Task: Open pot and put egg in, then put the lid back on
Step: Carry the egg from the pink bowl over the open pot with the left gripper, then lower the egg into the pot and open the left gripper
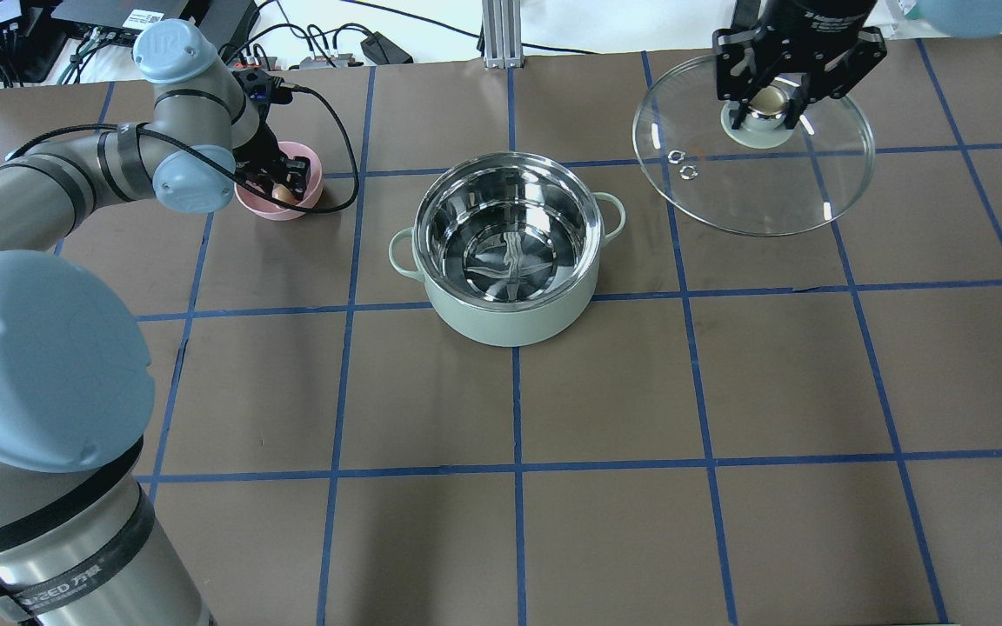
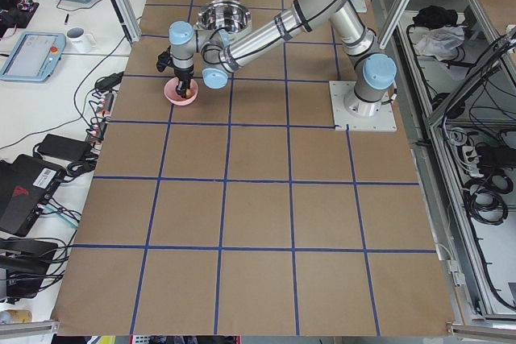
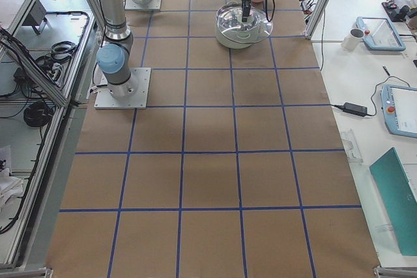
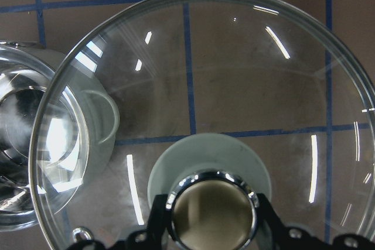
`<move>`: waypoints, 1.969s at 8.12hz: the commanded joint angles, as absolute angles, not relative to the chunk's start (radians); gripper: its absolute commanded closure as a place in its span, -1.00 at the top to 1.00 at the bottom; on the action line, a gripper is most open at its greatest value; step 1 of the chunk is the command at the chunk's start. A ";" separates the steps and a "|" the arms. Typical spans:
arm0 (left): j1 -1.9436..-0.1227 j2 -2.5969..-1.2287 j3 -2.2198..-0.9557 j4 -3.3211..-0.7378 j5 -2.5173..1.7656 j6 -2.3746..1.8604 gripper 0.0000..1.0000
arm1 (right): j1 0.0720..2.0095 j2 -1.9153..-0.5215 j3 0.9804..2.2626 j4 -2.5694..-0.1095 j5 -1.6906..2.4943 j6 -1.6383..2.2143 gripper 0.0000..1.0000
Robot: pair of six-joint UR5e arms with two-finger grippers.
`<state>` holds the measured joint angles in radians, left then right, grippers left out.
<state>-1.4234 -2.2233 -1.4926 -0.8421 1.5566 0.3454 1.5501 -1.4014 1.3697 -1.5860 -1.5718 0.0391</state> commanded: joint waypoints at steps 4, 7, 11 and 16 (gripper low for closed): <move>-1.443 -1.975 -1.499 -1.005 1.563 0.254 -0.72 | 1.445 -1.424 1.370 -1.554 -1.632 -0.127 -1.00; -1.639 -1.916 -1.505 -1.045 1.568 -0.058 -0.72 | 1.421 -1.424 1.370 -1.551 -1.634 -0.162 -1.00; -1.886 -1.966 -1.511 -1.034 1.572 -0.374 -0.80 | 1.417 -1.424 1.370 -1.549 -1.634 -0.167 -1.00; -1.916 -2.037 -1.517 -1.034 1.569 -0.442 -0.24 | 1.419 -1.424 1.374 -1.549 -1.631 -0.167 -1.00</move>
<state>-1.9103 -2.0222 -1.5143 -1.0326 1.5747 -0.4204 1.4188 -1.4235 1.3737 -1.5493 -1.6299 -0.1672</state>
